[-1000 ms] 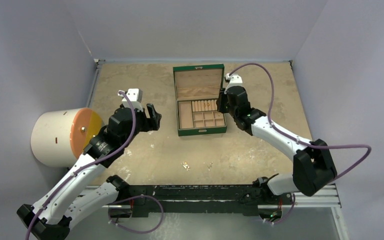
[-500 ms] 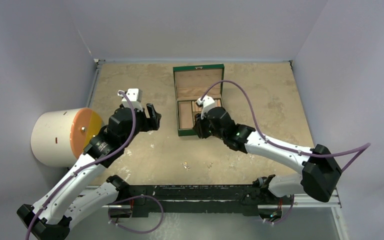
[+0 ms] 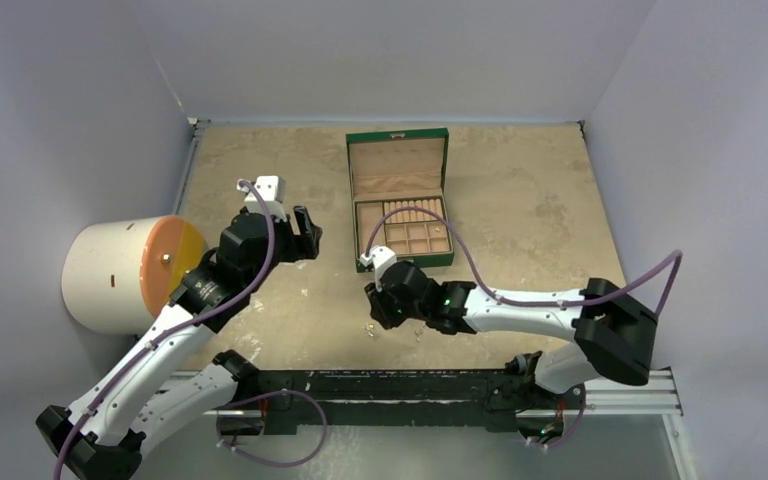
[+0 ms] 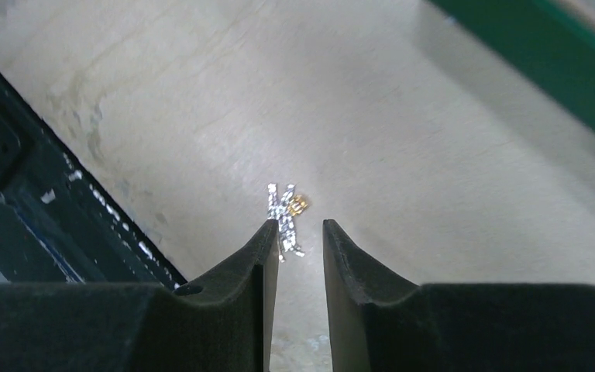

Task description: Organize the mixed jewelry

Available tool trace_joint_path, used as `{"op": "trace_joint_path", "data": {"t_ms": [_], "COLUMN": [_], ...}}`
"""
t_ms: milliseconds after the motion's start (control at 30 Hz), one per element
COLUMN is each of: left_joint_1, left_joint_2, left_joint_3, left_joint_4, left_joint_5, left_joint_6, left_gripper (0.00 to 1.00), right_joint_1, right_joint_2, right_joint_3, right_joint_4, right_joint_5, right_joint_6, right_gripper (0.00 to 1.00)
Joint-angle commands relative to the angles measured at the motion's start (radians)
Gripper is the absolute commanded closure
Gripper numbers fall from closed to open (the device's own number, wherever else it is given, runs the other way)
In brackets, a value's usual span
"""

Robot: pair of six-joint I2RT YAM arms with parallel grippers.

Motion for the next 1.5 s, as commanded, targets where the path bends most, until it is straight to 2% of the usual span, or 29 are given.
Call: {"op": "trace_joint_path", "data": {"t_ms": [0,333,800,1467], "left_joint_1": [0.008,0.008,0.010,0.010], "left_joint_2": [-0.004,0.005,0.002,0.001], "left_joint_3": [0.004,0.004,0.005,0.004], "left_joint_4": [0.029,0.032,0.030,0.027], "left_joint_5": [-0.007,0.000,0.004,0.001], "left_joint_6": [0.016,0.016,0.016,0.014], "left_gripper": [0.30,0.30,0.30,0.30], "right_joint_1": [0.062,0.085,0.087,0.087], "right_joint_2": [0.043,0.118,0.174,0.193], "right_joint_3": [-0.006,-0.016,0.000,0.021], "right_joint_4": [0.017,0.066,0.073,0.102], "right_joint_5": [-0.002,-0.024,0.052,0.072], "right_joint_6": [0.030,0.064,0.129,0.144], "right_gripper": [0.69,0.67,0.67,0.72]}}
